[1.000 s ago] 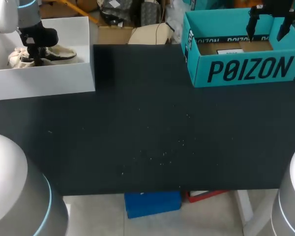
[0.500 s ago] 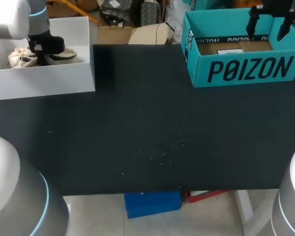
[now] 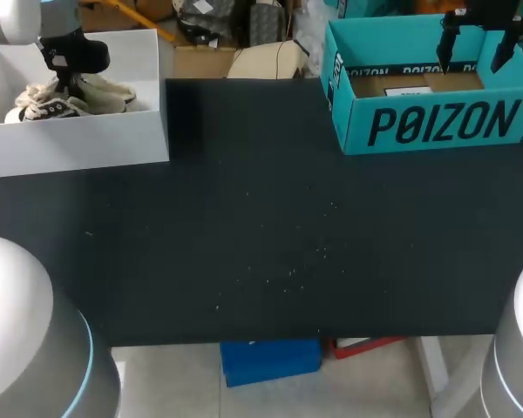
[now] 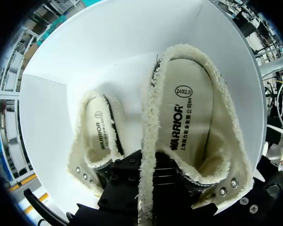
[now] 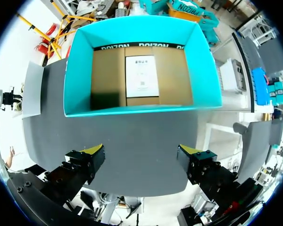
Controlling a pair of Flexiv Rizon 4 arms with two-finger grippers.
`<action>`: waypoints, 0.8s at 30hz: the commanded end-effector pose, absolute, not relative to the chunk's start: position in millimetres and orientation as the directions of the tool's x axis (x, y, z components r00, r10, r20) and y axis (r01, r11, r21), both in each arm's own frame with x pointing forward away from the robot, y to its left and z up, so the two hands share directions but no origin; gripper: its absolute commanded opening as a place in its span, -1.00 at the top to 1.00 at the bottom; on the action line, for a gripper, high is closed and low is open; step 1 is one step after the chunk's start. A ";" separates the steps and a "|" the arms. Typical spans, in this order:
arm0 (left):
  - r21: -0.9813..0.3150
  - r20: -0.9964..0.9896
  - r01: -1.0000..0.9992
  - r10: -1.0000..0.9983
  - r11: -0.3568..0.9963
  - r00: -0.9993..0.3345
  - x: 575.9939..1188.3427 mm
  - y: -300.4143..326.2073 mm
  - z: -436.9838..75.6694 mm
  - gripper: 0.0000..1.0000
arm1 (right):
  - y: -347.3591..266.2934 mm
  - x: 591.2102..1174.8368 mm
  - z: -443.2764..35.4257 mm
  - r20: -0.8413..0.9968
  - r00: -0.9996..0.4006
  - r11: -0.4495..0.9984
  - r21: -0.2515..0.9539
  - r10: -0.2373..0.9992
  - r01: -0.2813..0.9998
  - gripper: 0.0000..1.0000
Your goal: Take the shoe out of the shoebox, open the shoe tongue, remove and reinsert the insole, then place the shoe into the shoebox
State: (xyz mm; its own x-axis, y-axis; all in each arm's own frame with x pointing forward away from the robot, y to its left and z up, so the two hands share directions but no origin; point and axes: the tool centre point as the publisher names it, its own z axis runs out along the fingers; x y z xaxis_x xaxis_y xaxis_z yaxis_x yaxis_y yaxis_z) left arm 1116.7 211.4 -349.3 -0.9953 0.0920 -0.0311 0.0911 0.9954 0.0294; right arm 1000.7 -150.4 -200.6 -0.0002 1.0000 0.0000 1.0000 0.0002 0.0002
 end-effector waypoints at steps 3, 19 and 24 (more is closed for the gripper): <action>0.071 -0.128 0.083 0.092 0.994 -0.987 1093.1 203.3 -255.4 1.00 | -150.2 1000.8 -200.3 0.000 0.000 0.000 -0.001 1.000 1.000 -1.00; 0.111 -0.193 0.112 0.132 0.987 -0.972 1033.8 69.8 -151.6 1.00 | -150.2 1000.8 -200.3 0.000 0.000 0.000 -0.001 1.000 1.000 -1.00; 0.080 -0.175 0.137 0.150 0.987 -0.973 1000.8 2.0 -159.8 1.00 | -150.2 1000.8 -200.3 0.000 0.000 0.000 -0.001 1.000 1.000 -1.00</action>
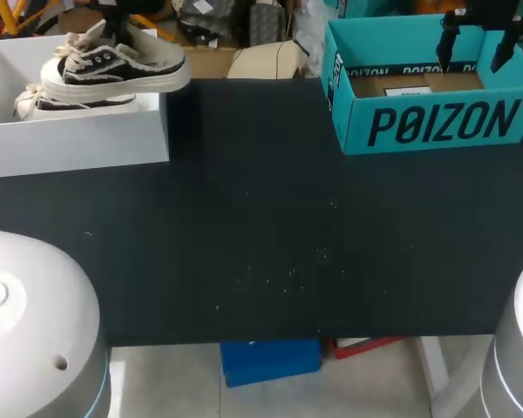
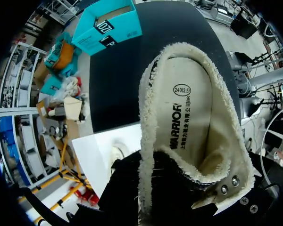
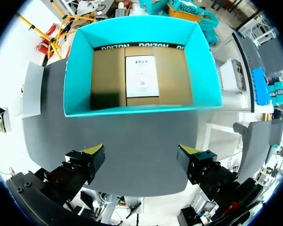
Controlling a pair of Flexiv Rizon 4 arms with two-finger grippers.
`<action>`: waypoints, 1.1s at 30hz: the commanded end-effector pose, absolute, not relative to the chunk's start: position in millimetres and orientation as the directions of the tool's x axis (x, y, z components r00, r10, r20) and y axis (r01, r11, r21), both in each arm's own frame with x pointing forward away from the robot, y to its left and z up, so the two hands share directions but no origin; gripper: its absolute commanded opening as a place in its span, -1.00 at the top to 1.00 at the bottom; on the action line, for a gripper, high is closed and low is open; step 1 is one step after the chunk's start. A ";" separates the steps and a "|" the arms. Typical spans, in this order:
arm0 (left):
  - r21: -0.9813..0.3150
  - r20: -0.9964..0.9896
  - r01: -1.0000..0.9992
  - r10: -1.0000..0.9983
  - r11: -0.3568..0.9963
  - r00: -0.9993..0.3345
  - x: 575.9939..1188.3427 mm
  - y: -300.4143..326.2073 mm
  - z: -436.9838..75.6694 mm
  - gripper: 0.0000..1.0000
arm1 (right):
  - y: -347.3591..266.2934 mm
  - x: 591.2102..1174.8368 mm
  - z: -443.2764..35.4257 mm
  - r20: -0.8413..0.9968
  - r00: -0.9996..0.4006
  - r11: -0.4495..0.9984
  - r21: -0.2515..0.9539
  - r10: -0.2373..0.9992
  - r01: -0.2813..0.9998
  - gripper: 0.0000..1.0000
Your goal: Take the shoe out of the shoebox, open the shoe tongue, remove and reinsert the insole, then place the shoe into the shoebox
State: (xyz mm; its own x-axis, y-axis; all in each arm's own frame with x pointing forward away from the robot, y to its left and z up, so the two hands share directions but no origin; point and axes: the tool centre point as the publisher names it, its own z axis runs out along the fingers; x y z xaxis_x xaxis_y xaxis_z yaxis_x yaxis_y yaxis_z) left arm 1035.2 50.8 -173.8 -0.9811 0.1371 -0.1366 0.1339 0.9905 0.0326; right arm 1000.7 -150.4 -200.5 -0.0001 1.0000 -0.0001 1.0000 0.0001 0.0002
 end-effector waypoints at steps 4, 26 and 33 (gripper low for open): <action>0.060 -0.147 0.176 0.183 0.983 -0.972 977.8 -53.8 -173.2 1.00 | -150.2 1000.8 -200.3 0.000 0.000 0.000 -0.001 1.000 1.000 -1.00; -0.001 0.083 0.266 0.265 0.964 -0.961 915.5 -218.9 -319.3 1.00 | -150.2 1000.8 -200.3 0.000 0.000 0.000 -0.001 1.000 1.000 -1.00; 0.013 0.108 0.226 0.223 0.974 -0.969 909.4 -211.6 -359.2 1.00 | -150.2 1000.8 -200.3 0.000 0.000 0.000 -0.001 1.000 1.000 -1.00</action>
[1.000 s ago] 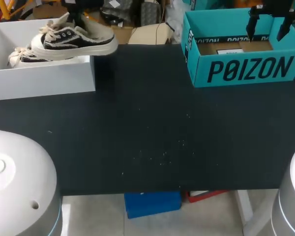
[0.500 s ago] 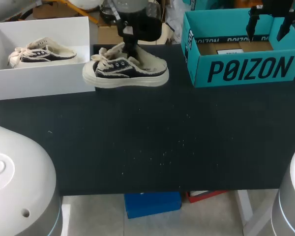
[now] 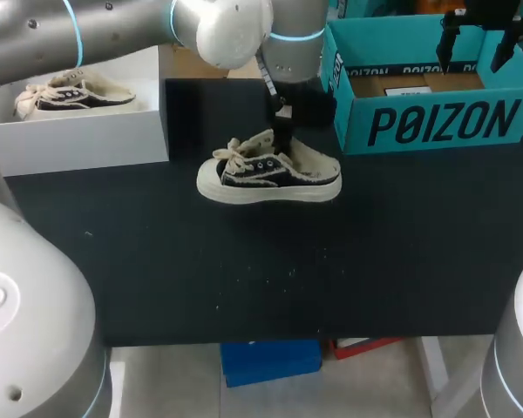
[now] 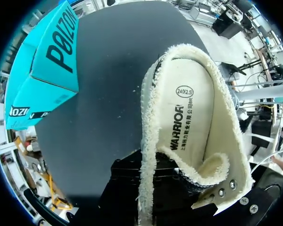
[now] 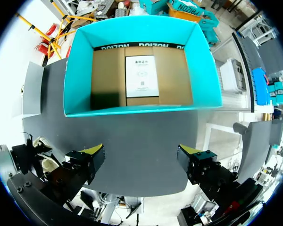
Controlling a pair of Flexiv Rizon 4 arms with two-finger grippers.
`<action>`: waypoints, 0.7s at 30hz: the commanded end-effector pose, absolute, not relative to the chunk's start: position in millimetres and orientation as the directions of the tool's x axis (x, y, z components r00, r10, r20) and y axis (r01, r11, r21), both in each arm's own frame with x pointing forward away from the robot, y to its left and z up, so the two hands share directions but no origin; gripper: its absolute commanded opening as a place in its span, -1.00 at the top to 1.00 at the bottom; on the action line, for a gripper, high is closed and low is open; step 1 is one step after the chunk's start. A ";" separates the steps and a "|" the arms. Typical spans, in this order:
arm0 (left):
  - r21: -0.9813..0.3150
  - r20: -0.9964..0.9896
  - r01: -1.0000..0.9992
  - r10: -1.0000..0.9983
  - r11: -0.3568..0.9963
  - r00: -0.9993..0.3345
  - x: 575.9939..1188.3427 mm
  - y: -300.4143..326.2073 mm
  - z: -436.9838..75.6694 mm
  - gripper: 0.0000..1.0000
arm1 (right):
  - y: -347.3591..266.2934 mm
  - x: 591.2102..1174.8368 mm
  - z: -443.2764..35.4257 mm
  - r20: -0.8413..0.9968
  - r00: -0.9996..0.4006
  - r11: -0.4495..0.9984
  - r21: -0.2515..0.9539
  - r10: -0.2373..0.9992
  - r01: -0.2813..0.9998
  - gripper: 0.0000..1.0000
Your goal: Take the shoe out of the shoebox, open the shoe tongue, remove and reinsert the insole, then place the shoe into the shoebox
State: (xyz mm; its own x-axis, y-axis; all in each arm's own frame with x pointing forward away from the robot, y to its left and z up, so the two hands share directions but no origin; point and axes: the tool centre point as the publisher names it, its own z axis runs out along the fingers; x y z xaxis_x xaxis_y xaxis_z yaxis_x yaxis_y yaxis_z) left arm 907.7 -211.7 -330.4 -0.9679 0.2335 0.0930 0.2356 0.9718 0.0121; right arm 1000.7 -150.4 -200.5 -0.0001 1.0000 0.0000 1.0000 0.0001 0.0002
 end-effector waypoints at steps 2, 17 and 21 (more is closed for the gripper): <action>0.035 0.097 0.220 0.216 0.975 -0.972 908.3 -205.8 -365.0 1.00 | -150.2 1000.8 -200.3 0.000 0.000 0.000 -0.001 1.000 1.000 -1.00; 0.127 0.079 0.122 0.112 0.984 -0.991 902.5 -160.0 -409.5 1.00 | -150.2 1000.8 -200.3 0.000 0.000 0.000 -0.001 1.000 1.000 -1.00; 0.119 0.062 0.119 0.113 0.986 -0.992 904.2 -160.7 -407.0 -1.00 | -150.2 1000.8 -200.3 0.000 0.000 0.000 -0.001 1.000 1.000 -1.00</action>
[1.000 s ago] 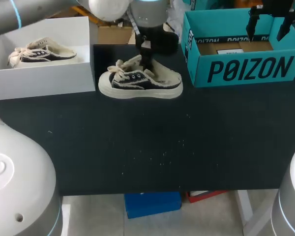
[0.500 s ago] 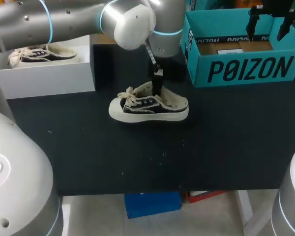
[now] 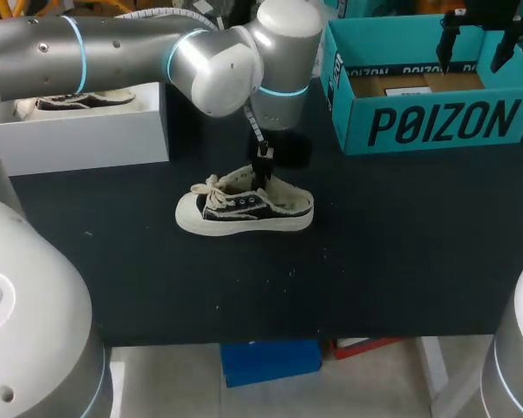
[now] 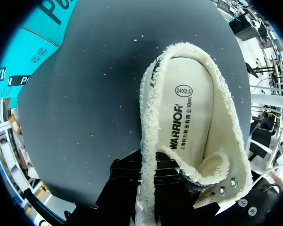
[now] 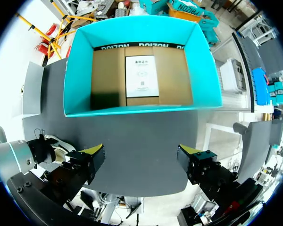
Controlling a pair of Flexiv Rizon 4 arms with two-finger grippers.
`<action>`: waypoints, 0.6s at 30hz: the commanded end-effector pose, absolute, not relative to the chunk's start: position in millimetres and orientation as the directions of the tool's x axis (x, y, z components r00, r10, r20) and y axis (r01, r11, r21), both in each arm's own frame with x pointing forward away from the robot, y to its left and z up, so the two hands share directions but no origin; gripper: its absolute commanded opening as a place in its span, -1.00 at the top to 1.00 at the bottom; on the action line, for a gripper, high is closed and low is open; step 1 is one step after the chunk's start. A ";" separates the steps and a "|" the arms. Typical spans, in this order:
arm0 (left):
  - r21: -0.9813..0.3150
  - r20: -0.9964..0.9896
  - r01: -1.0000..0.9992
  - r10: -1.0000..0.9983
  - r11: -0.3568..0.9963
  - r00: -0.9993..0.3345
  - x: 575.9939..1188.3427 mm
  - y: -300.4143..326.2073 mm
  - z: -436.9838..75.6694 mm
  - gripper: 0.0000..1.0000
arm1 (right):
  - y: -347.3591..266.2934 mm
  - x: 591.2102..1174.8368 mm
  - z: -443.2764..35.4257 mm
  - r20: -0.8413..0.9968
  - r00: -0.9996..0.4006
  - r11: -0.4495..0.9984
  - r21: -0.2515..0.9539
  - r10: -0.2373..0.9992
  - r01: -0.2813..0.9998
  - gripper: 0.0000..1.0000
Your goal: Take the shoe out of the shoebox, open the shoe tongue, remove and reinsert the insole, then place the shoe into the shoebox
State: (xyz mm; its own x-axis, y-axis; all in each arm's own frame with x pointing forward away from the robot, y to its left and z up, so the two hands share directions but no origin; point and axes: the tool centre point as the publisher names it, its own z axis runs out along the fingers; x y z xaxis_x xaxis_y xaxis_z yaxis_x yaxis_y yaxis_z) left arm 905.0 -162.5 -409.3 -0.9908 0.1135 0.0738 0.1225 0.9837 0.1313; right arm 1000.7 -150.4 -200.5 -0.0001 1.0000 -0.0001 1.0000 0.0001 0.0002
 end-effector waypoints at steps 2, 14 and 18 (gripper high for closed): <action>0.101 0.049 0.121 0.117 0.987 -0.992 905.2 -161.3 -401.5 -1.00 | -150.2 1000.8 -200.3 0.000 0.000 0.000 -0.001 1.000 1.000 -1.00; -0.153 -0.013 0.143 0.143 0.978 -0.990 886.8 -153.7 -322.4 -1.00 | -150.2 1000.8 -200.3 0.000 0.000 0.000 -0.001 1.000 1.000 -1.00; -0.270 -0.018 0.105 0.104 0.957 -0.994 877.9 -137.0 -312.2 -1.00 | -150.2 1000.8 -200.3 0.000 0.000 0.000 -0.001 1.000 1.000 -1.00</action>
State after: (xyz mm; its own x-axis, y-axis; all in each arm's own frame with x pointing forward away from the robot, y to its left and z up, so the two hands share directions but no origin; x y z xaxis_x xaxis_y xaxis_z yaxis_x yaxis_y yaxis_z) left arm 894.7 -167.5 -327.0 -0.9922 0.1191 0.0355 0.1145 0.9870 -0.1128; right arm 1000.7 -150.4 -200.5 -0.0001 1.0000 0.0000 1.0000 0.0001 0.0002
